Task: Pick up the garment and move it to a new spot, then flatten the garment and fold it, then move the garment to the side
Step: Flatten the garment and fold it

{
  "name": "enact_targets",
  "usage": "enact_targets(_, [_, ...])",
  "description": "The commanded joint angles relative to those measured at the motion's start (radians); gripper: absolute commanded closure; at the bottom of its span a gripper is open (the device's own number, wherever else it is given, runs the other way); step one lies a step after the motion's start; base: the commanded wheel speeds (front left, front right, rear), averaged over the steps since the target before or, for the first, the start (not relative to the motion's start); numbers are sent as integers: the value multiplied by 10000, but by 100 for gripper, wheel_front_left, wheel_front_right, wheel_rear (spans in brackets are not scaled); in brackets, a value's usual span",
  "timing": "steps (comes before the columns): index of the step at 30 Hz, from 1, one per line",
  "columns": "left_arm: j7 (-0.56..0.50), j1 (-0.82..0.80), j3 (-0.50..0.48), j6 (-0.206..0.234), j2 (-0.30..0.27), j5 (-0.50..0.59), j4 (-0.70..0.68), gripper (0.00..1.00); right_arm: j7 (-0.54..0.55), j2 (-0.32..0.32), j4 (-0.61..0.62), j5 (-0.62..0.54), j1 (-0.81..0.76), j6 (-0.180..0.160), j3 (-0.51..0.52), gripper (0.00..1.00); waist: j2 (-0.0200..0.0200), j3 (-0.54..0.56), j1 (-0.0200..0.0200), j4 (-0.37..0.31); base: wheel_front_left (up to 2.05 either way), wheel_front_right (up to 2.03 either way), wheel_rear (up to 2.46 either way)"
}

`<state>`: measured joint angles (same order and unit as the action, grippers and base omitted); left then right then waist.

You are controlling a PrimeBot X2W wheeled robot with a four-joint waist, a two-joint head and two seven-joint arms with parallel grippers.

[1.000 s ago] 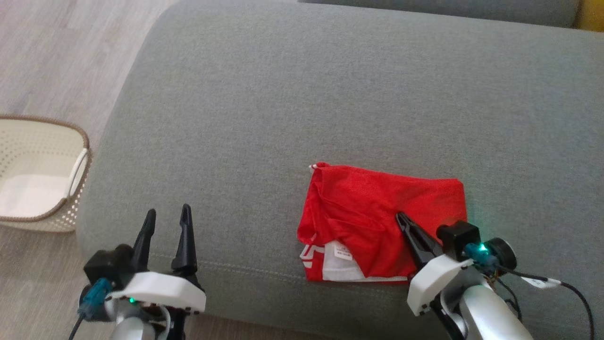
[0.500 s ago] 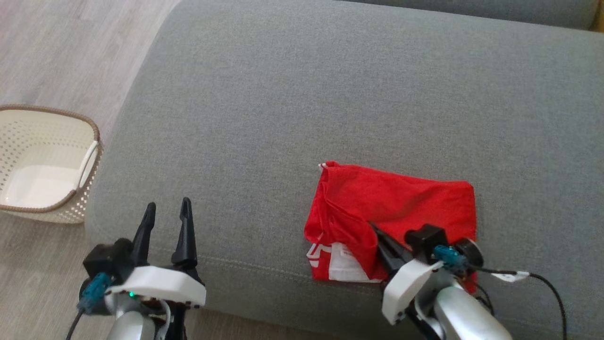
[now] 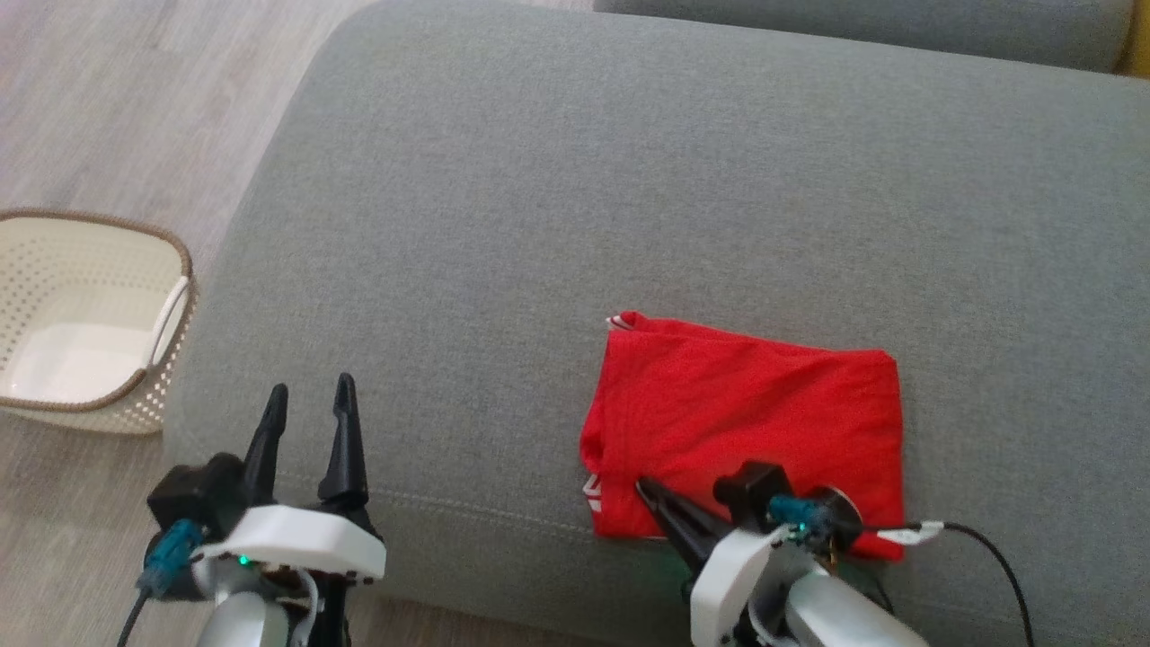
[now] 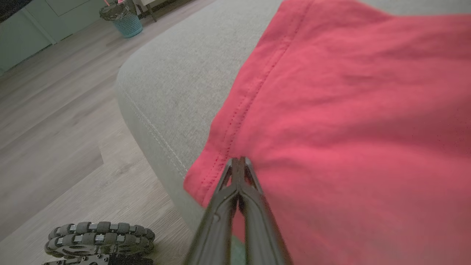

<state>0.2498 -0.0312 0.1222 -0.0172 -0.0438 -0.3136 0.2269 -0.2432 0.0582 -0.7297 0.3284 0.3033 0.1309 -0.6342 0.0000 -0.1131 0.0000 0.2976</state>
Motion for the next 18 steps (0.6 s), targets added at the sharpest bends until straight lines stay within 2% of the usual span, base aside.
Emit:
enact_targets(1, [120, -260, -379, 51, -64, -21, -392, 0, -97, -79, 219, 136, 463, -2, -110, 100, 0, 75, 0, -108, 0, 0, 0])
enact_targets(5, [120, -139, -527, 32, -64, 34, -445, 0, -157, -79, 355, 200, 649, -2, 328, 100, 0, 258, 0, -458, 0, 0, 0])
enact_targets(8, [120, -59, -594, 14, -64, 47, -506, 0, -176, -41, 686, -6, 716, -2, 1047, 100, 0, 419, 0, -821, 0, 0, 0])
enact_targets(15, [120, 78, -632, 15, -64, 69, -706, 0, -183, 371, 2454, -774, 295, -2, 3257, 100, 0, 746, 0, -1770, 0, 0, 0])
enact_targets(18, [120, 88, -627, 32, -64, 64, -785, 0, -183, 529, 3029, -1234, 151, -2, 3743, 100, 0, 777, 0, -2015, 0, 0, 0])
